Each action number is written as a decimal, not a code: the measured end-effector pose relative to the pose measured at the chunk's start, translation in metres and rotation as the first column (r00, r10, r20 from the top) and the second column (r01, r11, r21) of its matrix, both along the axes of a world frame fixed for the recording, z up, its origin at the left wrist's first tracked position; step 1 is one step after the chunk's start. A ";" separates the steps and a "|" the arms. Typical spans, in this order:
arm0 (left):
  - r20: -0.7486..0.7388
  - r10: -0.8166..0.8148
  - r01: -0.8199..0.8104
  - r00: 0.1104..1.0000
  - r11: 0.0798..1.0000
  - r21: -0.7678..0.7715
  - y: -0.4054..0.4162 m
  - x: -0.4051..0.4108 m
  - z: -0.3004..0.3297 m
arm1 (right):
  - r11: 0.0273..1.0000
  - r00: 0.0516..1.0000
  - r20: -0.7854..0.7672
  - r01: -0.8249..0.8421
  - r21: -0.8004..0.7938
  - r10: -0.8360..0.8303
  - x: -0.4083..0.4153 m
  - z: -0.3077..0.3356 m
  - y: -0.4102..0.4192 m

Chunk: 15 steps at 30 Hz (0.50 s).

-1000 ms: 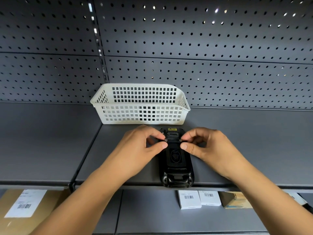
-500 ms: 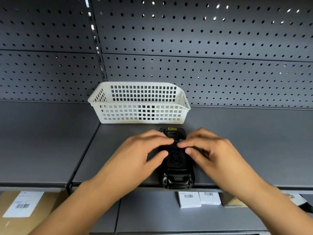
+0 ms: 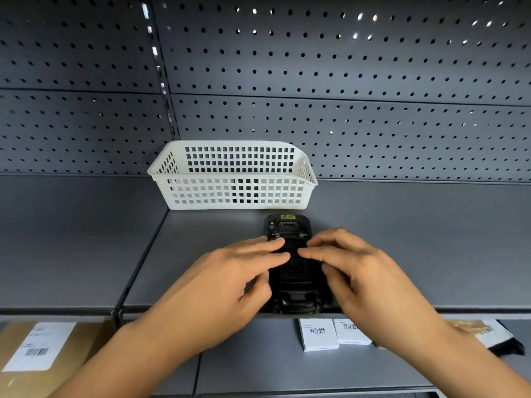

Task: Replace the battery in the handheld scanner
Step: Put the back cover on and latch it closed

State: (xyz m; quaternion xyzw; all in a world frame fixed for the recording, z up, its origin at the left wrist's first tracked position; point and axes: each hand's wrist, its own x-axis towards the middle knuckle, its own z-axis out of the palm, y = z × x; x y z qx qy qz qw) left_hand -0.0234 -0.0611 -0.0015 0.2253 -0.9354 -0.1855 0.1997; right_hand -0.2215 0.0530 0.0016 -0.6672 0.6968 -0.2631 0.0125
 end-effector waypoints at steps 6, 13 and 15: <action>-0.050 -0.005 0.004 0.999 1.000 -0.020 0.015 0.007 -0.011 | 1.000 0.999 -0.036 -0.020 0.014 0.020 0.009 -0.002 0.016; -0.060 0.037 -0.041 0.997 0.997 -0.060 0.016 0.008 -0.007 | 1.000 0.999 -0.047 -0.002 0.015 0.002 0.012 0.001 0.021; -0.073 0.043 -0.050 0.996 0.995 -0.086 0.024 0.009 -0.006 | 1.000 0.997 -0.077 -0.004 -0.009 0.003 0.015 0.002 0.026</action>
